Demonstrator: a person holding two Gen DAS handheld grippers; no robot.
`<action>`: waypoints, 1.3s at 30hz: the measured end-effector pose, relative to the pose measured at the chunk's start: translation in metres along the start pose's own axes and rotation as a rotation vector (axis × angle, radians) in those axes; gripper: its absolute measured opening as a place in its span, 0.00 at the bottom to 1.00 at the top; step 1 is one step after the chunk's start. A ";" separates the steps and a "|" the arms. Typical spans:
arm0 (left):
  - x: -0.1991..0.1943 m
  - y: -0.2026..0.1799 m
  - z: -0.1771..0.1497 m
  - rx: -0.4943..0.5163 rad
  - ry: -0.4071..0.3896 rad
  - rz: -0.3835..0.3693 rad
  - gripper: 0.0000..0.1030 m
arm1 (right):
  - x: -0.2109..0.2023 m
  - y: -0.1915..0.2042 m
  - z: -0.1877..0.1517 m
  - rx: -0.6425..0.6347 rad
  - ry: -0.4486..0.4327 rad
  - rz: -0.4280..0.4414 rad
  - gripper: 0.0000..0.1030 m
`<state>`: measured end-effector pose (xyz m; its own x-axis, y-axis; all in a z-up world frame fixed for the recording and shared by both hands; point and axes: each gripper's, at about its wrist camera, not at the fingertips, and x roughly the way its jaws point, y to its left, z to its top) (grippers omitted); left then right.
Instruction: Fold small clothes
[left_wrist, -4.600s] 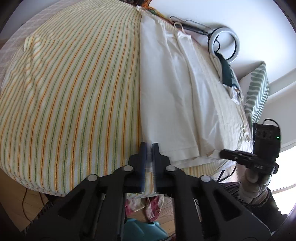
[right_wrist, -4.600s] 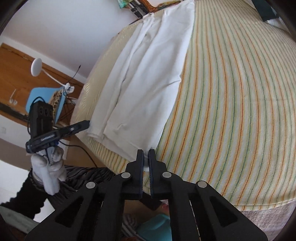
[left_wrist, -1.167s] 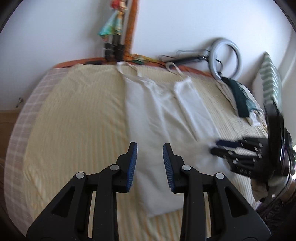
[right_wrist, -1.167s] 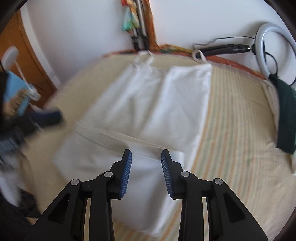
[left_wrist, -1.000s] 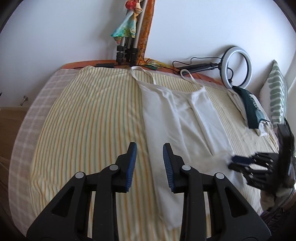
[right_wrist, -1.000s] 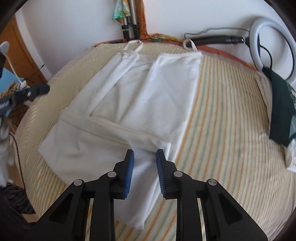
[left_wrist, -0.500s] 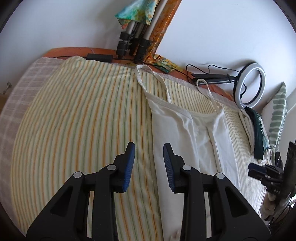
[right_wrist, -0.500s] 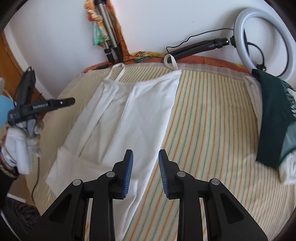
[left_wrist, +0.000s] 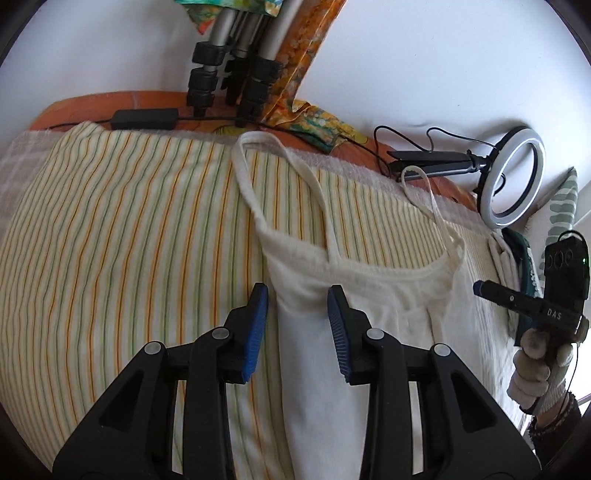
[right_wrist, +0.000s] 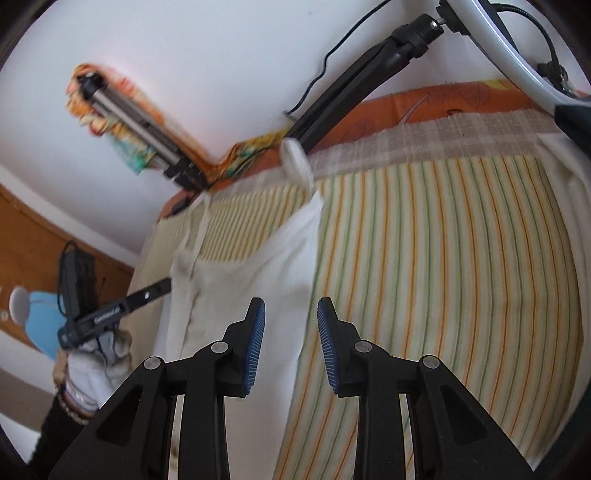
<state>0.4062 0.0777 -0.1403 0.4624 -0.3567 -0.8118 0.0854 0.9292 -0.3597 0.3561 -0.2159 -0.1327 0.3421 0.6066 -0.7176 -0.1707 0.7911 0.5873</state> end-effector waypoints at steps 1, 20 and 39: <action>0.002 -0.001 0.002 0.006 -0.003 0.005 0.32 | 0.004 -0.001 0.005 -0.002 -0.002 -0.001 0.27; 0.013 -0.018 0.006 0.073 -0.078 0.083 0.02 | 0.035 0.022 0.020 -0.092 -0.015 -0.038 0.03; -0.086 -0.048 -0.027 0.060 -0.169 -0.007 0.02 | -0.038 0.080 -0.006 -0.194 -0.113 -0.031 0.02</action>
<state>0.3390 0.0612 -0.0658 0.6025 -0.3465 -0.7189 0.1389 0.9326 -0.3331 0.3236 -0.1752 -0.0604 0.4495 0.5781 -0.6810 -0.3297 0.8159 0.4749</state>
